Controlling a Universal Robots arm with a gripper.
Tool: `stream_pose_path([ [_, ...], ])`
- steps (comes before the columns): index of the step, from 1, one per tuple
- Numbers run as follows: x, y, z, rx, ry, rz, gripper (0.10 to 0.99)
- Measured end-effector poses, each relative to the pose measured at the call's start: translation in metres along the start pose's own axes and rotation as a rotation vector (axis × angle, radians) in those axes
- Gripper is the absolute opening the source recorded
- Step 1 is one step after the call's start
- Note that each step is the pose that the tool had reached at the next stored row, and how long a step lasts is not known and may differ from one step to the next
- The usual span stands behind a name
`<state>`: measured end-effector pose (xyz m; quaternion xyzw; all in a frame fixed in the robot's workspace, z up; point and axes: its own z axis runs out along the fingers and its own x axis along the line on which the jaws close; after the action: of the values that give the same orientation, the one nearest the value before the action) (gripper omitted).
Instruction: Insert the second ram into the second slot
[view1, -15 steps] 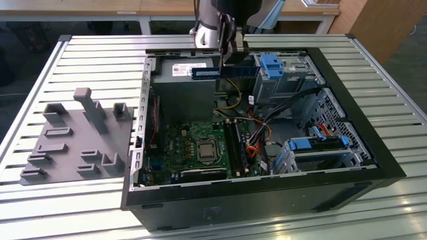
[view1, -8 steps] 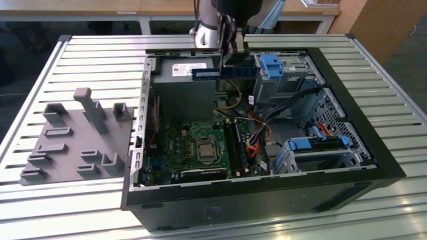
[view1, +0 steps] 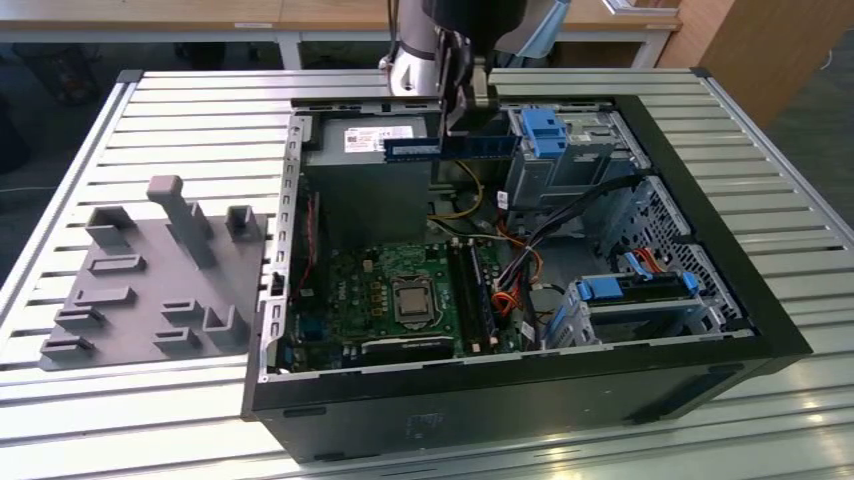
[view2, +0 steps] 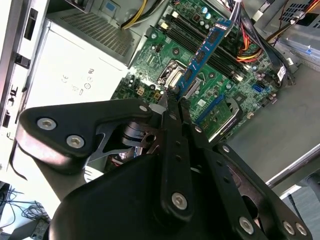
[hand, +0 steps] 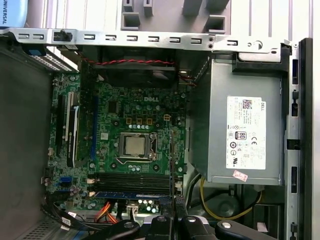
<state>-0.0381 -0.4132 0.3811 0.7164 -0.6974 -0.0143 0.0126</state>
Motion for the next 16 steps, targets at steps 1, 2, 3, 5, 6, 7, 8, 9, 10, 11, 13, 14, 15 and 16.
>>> stream_pose_path([
  [1,0.0003,0.0,0.0,0.0,0.0002,0.0,0.137],
  [2,0.0006,0.0,0.0,0.0,0.0004,0.0,0.137],
  [3,0.0009,0.0,0.0,0.0,0.0008,0.0,0.137],
  [5,0.0015,0.0,0.0,0.0,0.0011,0.0,0.137],
  [6,0.0019,0.0,0.0,0.0,0.0012,0.0,0.137],
  [7,0.0023,0.0,0.0,0.0,0.0014,0.0,0.137],
  [8,0.0028,0.0,0.0,0.0,0.0015,0.0,0.137],
  [9,0.0033,0.0001,0.0,0.0,0.0016,0.0,0.137],
  [10,0.0038,0.0001,0.0,0.0,0.0019,0.0,0.137],
  [11,0.0043,0.0001,0.0,0.0,0.0021,0.0,0.137],
  [13,0.0054,0.0001,0.0,0.0,0.0024,0.0,0.137],
  [14,0.0059,0.0001,0.0,0.0,0.0026,0.0,0.137],
  [15,0.0065,0.0001,0.0,0.0,0.0028,0.0,0.137],
  [16,0.0071,0.0002,0.0,0.0,0.003,0.0,0.137],
])
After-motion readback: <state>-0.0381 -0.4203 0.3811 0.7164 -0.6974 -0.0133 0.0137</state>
